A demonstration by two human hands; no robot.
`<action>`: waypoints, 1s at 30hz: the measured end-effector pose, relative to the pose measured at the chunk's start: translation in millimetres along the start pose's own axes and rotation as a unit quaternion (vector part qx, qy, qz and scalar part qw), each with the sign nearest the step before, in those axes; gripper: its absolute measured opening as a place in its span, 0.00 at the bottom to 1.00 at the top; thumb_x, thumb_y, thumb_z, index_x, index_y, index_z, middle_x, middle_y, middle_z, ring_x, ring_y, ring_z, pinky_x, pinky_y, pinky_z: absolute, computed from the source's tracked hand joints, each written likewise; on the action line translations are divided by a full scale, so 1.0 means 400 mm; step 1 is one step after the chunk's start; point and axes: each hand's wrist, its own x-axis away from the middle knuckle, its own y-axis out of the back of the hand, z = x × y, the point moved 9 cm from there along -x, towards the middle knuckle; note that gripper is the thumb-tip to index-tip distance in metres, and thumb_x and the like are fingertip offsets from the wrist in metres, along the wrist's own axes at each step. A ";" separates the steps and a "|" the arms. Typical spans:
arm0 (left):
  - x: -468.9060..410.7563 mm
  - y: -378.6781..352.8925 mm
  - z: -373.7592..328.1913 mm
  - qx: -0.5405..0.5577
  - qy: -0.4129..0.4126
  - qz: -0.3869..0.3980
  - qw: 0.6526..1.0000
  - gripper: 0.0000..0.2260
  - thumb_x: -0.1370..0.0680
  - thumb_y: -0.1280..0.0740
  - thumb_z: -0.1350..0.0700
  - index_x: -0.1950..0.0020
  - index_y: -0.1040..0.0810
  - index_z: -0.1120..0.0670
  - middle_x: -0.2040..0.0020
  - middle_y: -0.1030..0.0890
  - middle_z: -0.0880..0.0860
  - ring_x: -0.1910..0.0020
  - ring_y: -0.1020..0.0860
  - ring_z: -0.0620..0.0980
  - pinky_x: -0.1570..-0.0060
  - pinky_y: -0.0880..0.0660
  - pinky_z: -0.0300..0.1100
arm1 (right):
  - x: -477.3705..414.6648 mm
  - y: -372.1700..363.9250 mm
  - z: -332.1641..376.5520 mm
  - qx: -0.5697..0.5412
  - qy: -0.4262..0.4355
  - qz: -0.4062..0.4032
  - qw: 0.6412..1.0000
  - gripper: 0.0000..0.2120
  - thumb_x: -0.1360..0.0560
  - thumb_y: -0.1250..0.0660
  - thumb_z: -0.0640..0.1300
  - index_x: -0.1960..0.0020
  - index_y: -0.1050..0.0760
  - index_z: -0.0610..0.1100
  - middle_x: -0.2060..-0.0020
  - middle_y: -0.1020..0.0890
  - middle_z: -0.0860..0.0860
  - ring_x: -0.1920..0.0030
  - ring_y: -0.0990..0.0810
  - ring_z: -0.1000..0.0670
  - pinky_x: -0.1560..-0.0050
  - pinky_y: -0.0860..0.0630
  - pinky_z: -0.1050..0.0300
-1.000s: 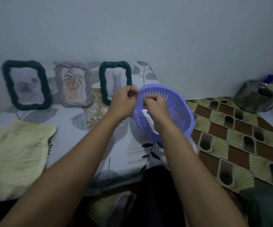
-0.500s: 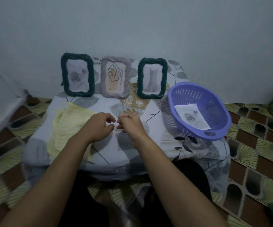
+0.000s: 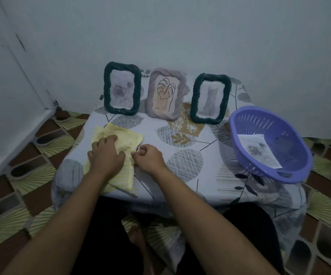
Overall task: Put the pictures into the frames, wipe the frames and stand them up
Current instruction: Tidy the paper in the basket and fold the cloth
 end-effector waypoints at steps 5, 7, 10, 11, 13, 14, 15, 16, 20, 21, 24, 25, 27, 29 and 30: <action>-0.005 0.019 -0.008 0.110 -0.037 -0.018 0.993 0.15 0.27 0.33 0.50 0.43 0.18 0.53 0.44 0.18 0.55 0.43 0.23 0.60 0.43 0.27 0.50 | -0.016 -0.001 -0.011 0.000 -0.025 0.016 1.000 0.13 0.25 0.27 0.50 0.46 0.20 0.43 0.51 0.16 0.46 0.47 0.19 0.45 0.41 0.24 0.51; 0.000 0.029 -0.022 0.144 -0.046 -0.037 0.988 0.10 0.22 0.31 0.54 0.45 0.16 0.56 0.47 0.15 0.55 0.46 0.20 0.57 0.49 0.30 0.42 | -0.014 -0.006 -0.015 -0.032 -0.033 0.022 0.999 0.10 0.29 0.26 0.52 0.56 0.21 0.47 0.62 0.19 0.50 0.59 0.21 0.47 0.50 0.24 0.49; 0.014 0.035 -0.054 0.200 -0.062 -0.043 0.977 0.12 0.19 0.33 0.51 0.42 0.15 0.54 0.46 0.15 0.54 0.45 0.19 0.51 0.52 0.31 0.39 | -0.022 0.014 -0.032 -0.098 -0.047 0.007 0.994 0.12 0.33 0.30 0.56 0.63 0.23 0.47 0.71 0.23 0.56 0.68 0.26 0.53 0.62 0.29 0.57; 0.015 0.030 -0.064 0.218 -0.066 -0.030 0.973 0.12 0.19 0.34 0.49 0.42 0.15 0.53 0.47 0.14 0.53 0.46 0.19 0.49 0.53 0.30 0.39 | -0.015 0.032 -0.026 -0.117 -0.043 -0.001 0.992 0.13 0.29 0.31 0.55 0.65 0.26 0.47 0.72 0.24 0.55 0.68 0.28 0.53 0.65 0.31 0.59; 0.014 0.012 -0.085 0.241 -0.078 0.003 0.967 0.14 0.18 0.37 0.48 0.50 0.15 0.54 0.54 0.14 0.51 0.51 0.19 0.50 0.55 0.27 0.41 | -0.012 0.072 -0.022 -0.154 -0.033 -0.019 0.987 0.15 0.22 0.33 0.49 0.66 0.30 0.46 0.71 0.25 0.53 0.68 0.28 0.54 0.66 0.30 0.61; 0.015 0.005 -0.097 0.252 -0.082 0.017 0.964 0.15 0.17 0.38 0.48 0.54 0.16 0.54 0.58 0.16 0.50 0.54 0.19 0.50 0.55 0.27 0.41 | -0.011 0.094 -0.019 -0.172 -0.028 -0.024 0.984 0.15 0.21 0.34 0.46 0.65 0.31 0.47 0.69 0.25 0.53 0.67 0.27 0.53 0.64 0.30 0.61; 0.019 0.003 -0.111 0.264 -0.082 0.029 0.961 0.15 0.17 0.38 0.48 0.55 0.16 0.53 0.58 0.16 0.49 0.54 0.20 0.48 0.55 0.27 0.40 | -0.013 0.118 -0.017 -0.198 -0.024 -0.033 0.979 0.14 0.21 0.35 0.44 0.65 0.31 0.47 0.68 0.25 0.52 0.65 0.25 0.53 0.63 0.29 0.60; 0.022 0.004 -0.125 0.285 -0.079 0.033 0.955 0.14 0.17 0.39 0.48 0.51 0.15 0.52 0.54 0.16 0.47 0.52 0.21 0.46 0.52 0.27 0.39 | -0.008 0.144 -0.013 -0.235 -0.030 -0.044 0.971 0.12 0.21 0.36 0.43 0.64 0.30 0.47 0.68 0.25 0.51 0.65 0.24 0.52 0.63 0.28 0.60; 0.020 0.019 -0.159 0.362 -0.060 0.022 0.930 0.12 0.17 0.39 0.51 0.41 0.17 0.50 0.43 0.20 0.44 0.48 0.24 0.34 0.48 0.28 0.35 | -0.002 0.246 -0.017 -0.360 -0.050 -0.081 0.928 0.06 0.27 0.41 0.48 0.59 0.31 0.47 0.62 0.28 0.43 0.59 0.28 0.45 0.58 0.29 0.50; 0.017 0.017 -0.166 0.358 -0.061 0.021 0.932 0.11 0.17 0.37 0.53 0.40 0.17 0.50 0.42 0.20 0.45 0.49 0.25 0.34 0.48 0.28 0.36 | -0.004 0.276 -0.024 -0.365 -0.050 -0.091 0.925 0.07 0.26 0.42 0.49 0.61 0.32 0.48 0.64 0.28 0.44 0.61 0.29 0.45 0.58 0.30 0.51; 0.011 -0.017 -0.174 0.317 -0.059 0.055 0.945 0.15 0.21 0.33 0.56 0.34 0.23 0.50 0.36 0.24 0.50 0.40 0.23 0.44 0.42 0.29 0.42 | 0.003 0.384 -0.044 -0.332 -0.042 -0.160 0.929 0.09 0.29 0.43 0.51 0.67 0.36 0.51 0.70 0.31 0.52 0.64 0.31 0.48 0.57 0.34 0.50; 0.007 -0.035 -0.177 0.287 -0.061 0.074 0.953 0.18 0.22 0.32 0.55 0.31 0.25 0.50 0.33 0.25 0.52 0.35 0.25 0.48 0.39 0.29 0.44 | 0.004 0.419 -0.052 -0.309 -0.038 -0.185 0.932 0.09 0.30 0.44 0.51 0.67 0.37 0.51 0.70 0.31 0.53 0.63 0.32 0.49 0.56 0.35 0.49; 0.006 -0.069 -0.182 0.207 -0.069 0.108 0.970 0.25 0.23 0.30 0.51 0.27 0.30 0.50 0.29 0.27 0.54 0.30 0.29 0.53 0.33 0.32 0.47 | 0.012 0.474 -0.062 -0.256 -0.033 -0.227 0.939 0.11 0.27 0.44 0.50 0.68 0.37 0.50 0.69 0.31 0.54 0.63 0.33 0.50 0.56 0.36 0.49; 0.011 -0.097 -0.187 0.098 -0.091 0.127 0.983 0.30 0.24 0.31 0.44 0.24 0.33 0.47 0.26 0.30 0.52 0.27 0.33 0.57 0.29 0.36 0.54 | 0.023 0.512 -0.074 -0.195 -0.030 -0.263 0.944 0.11 0.23 0.44 0.48 0.65 0.34 0.49 0.67 0.30 0.54 0.62 0.31 0.50 0.55 0.35 0.50; 0.014 -0.111 -0.187 0.037 -0.103 0.130 0.985 0.29 0.23 0.33 0.43 0.23 0.35 0.45 0.25 0.32 0.51 0.26 0.36 0.58 0.29 0.38 0.57 | 0.027 0.524 -0.079 -0.169 -0.023 -0.272 0.947 0.10 0.22 0.44 0.47 0.62 0.32 0.49 0.65 0.30 0.53 0.60 0.30 0.49 0.54 0.35 0.52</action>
